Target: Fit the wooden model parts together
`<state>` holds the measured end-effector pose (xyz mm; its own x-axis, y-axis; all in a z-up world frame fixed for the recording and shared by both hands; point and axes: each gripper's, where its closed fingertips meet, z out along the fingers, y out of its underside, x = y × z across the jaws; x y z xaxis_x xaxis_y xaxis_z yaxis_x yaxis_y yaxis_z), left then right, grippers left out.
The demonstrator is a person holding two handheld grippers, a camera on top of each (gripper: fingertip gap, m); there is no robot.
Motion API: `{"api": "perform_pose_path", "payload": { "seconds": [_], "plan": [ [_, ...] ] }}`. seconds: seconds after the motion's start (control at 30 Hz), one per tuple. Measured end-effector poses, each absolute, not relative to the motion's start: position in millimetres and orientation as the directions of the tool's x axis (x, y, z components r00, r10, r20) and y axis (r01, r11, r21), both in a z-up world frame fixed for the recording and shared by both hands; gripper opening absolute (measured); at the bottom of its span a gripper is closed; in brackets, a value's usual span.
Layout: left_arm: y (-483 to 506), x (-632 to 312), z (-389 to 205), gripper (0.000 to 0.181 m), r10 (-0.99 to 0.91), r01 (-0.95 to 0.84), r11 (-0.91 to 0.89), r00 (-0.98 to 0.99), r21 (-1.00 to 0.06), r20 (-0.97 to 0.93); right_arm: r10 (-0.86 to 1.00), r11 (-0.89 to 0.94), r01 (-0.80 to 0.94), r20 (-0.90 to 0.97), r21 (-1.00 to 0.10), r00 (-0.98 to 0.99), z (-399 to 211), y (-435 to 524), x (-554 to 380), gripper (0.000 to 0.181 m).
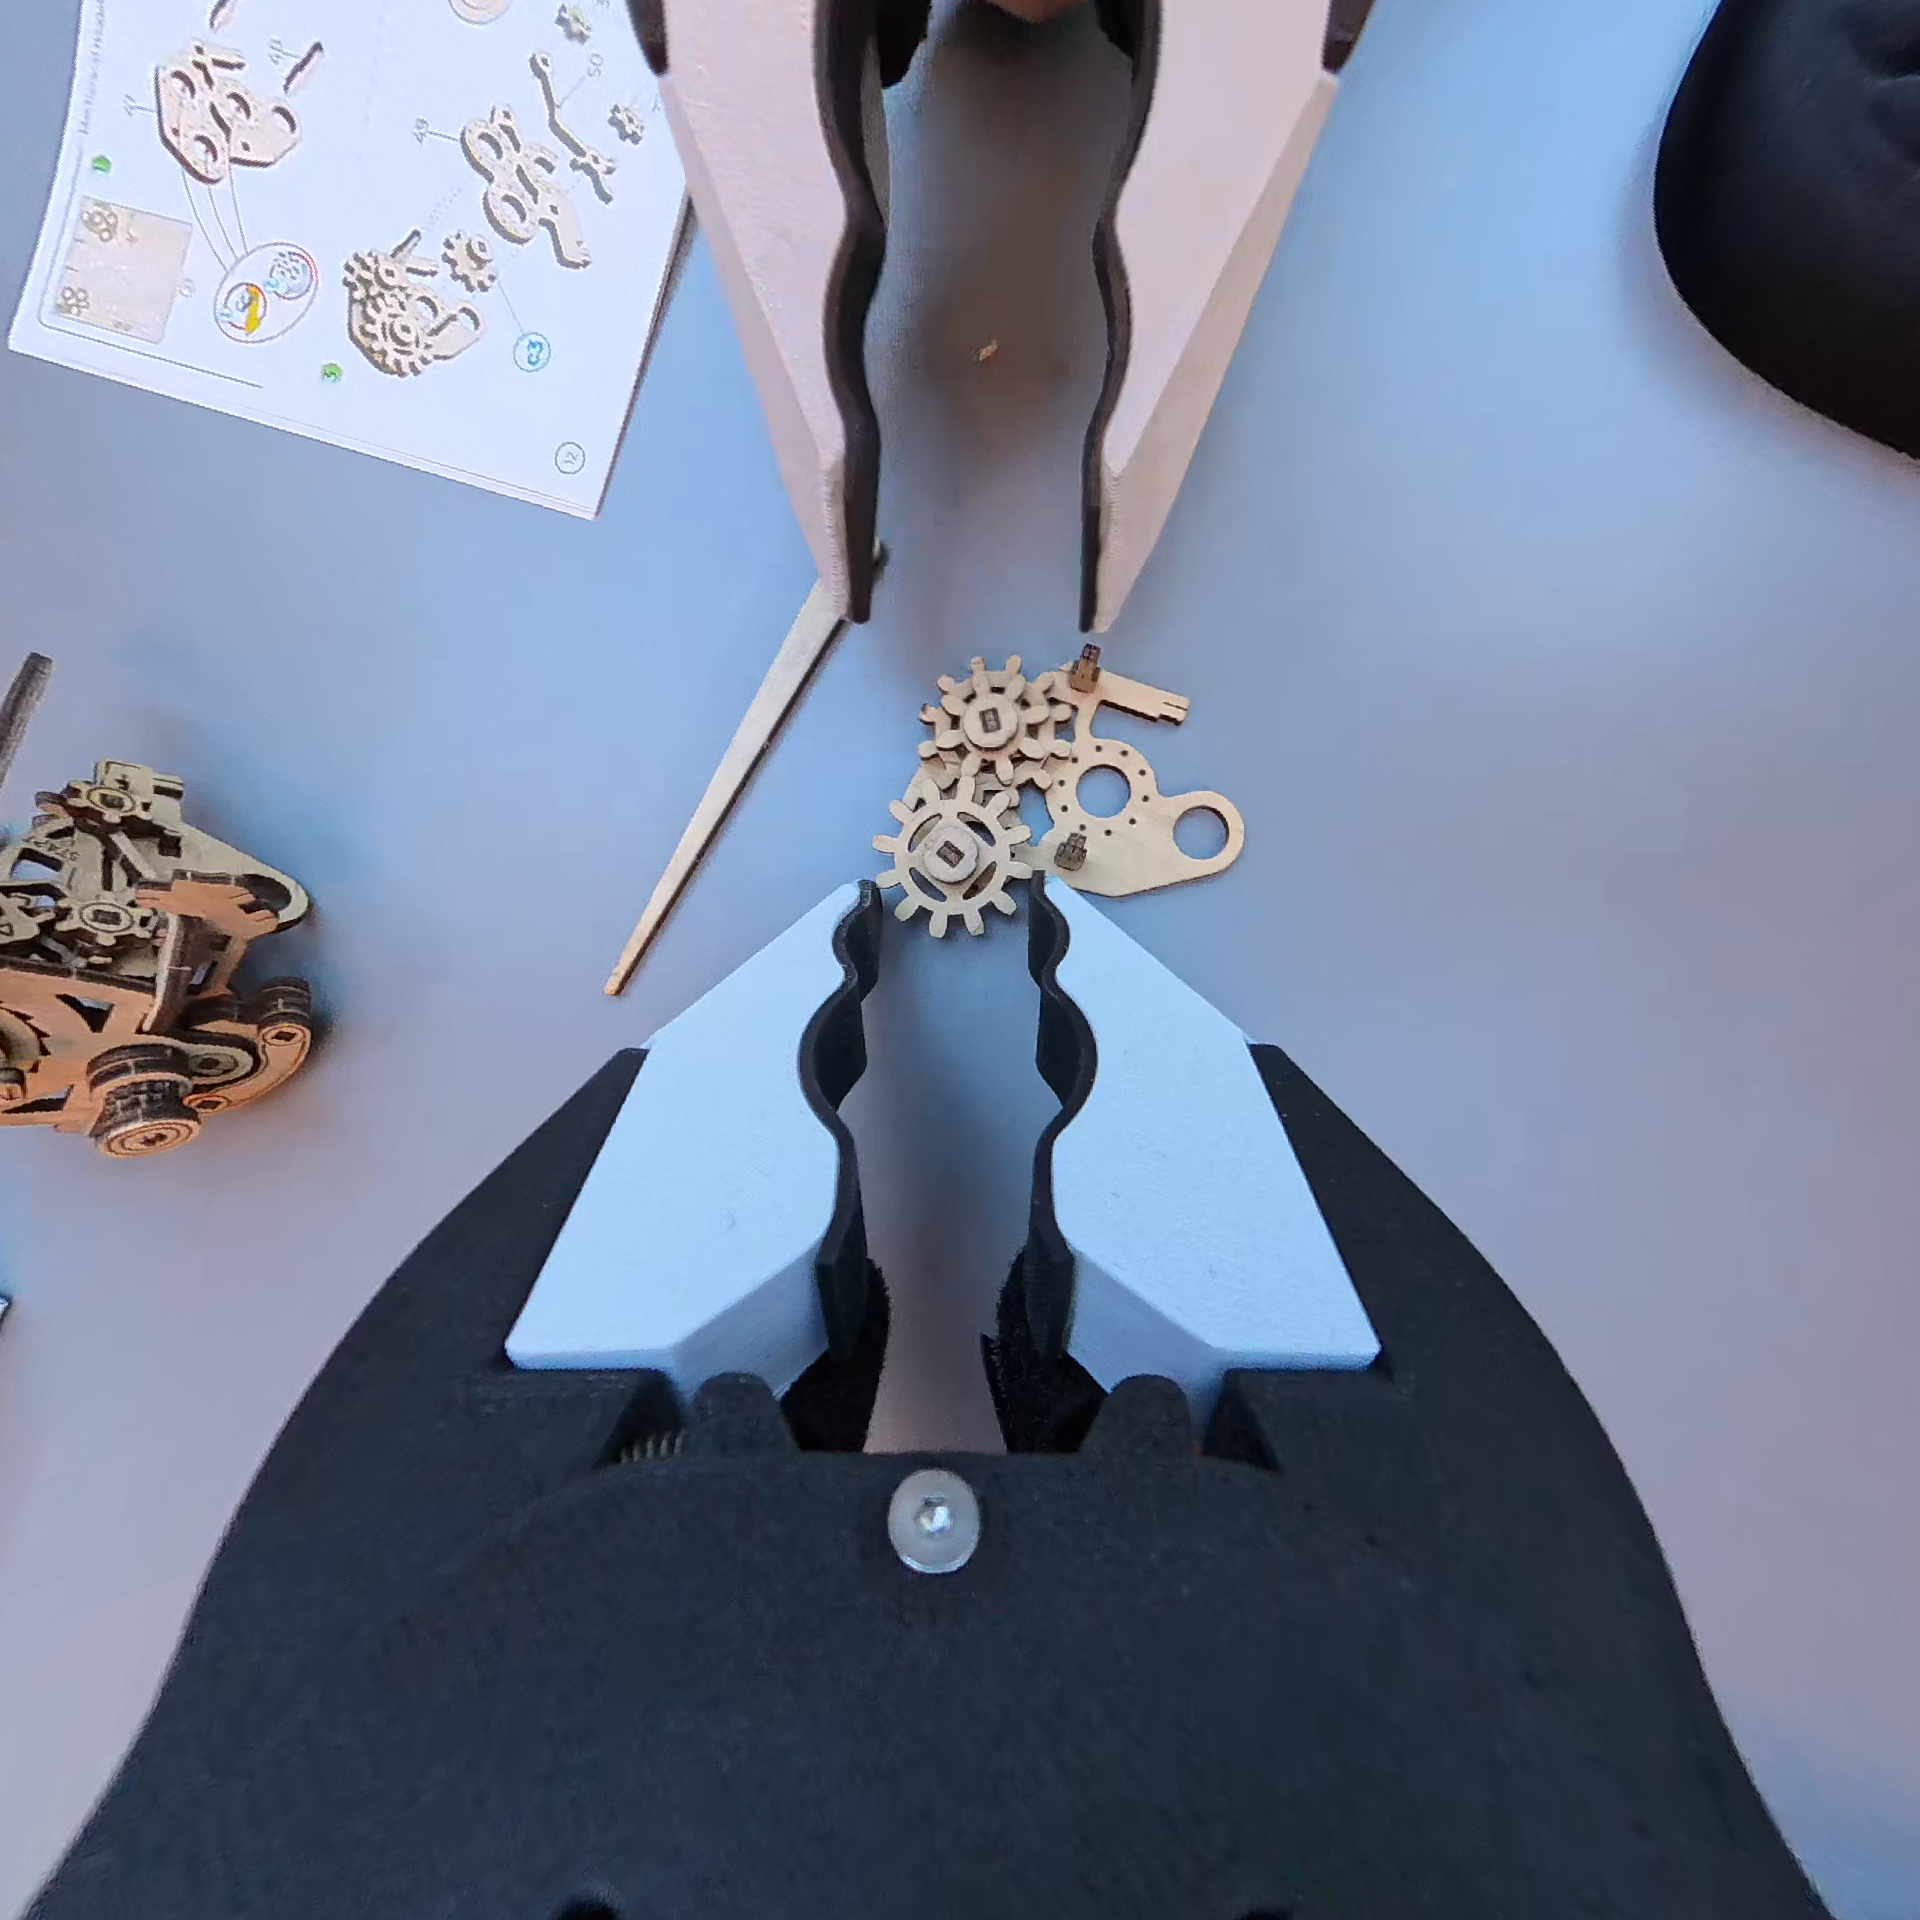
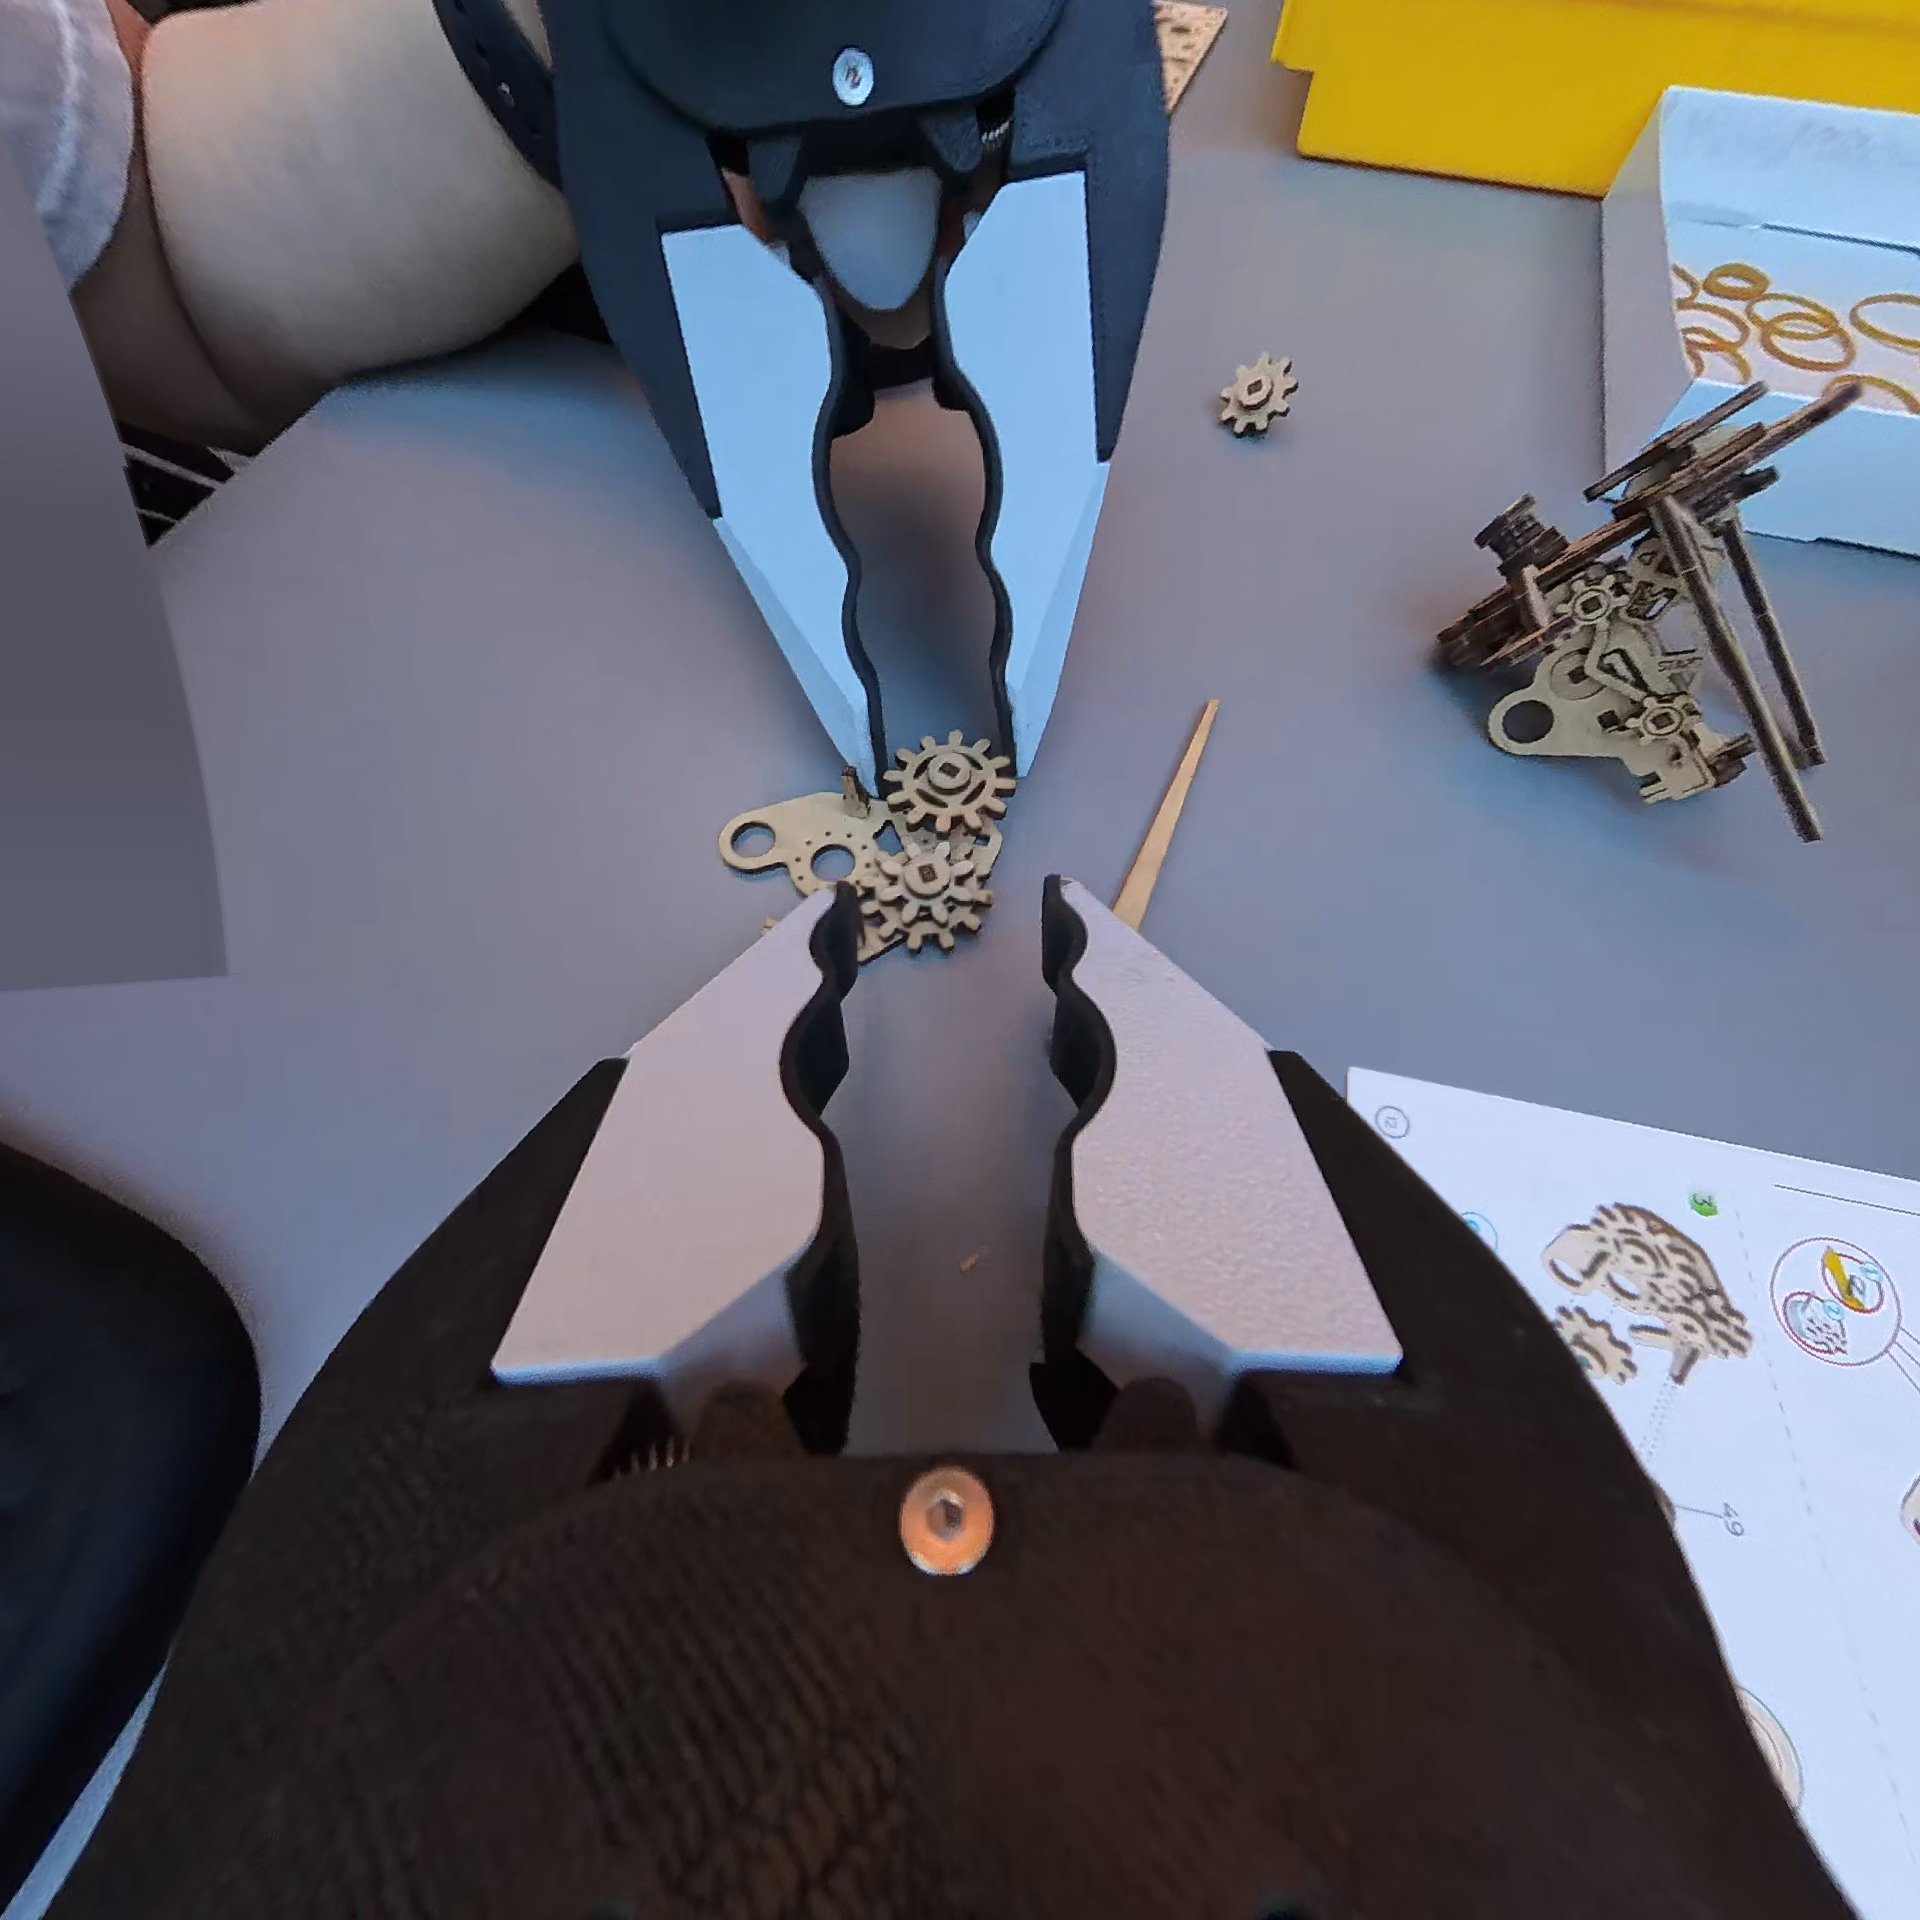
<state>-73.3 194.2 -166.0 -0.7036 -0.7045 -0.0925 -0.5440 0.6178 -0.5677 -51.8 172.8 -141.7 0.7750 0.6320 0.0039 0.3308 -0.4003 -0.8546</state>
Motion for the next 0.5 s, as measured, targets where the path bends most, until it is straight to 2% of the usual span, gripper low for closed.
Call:
{"api": "perform_pose_path", "payload": {
  "seconds": [0.2, 0.3, 0.5],
  "plan": [
    [198.5, -75.4, -166.1, 0.027, -0.715, -0.564, 0.625, -0.691, -0.540, -0.105, 0.645, -0.416, 0.315, -0.033, -0.853, 0.763, -133.4, 189.1, -47.8, 0.024],
    [200.4, -75.4, -166.1, 0.027, -0.722, -0.574, 0.622, -0.683, -0.532, -0.107, 0.670, -0.453, 0.283, -0.114, -0.845, 0.734, -135.7, 187.7, -50.7, 0.013],
    [200.1, -75.2, -166.1, 0.027, -0.723, -0.574, 0.624, -0.681, -0.531, -0.115, 0.791, -0.403, 0.383, -0.106, -0.831, 0.603, -134.7, 199.8, -66.5, 0.007]
  ]
}}
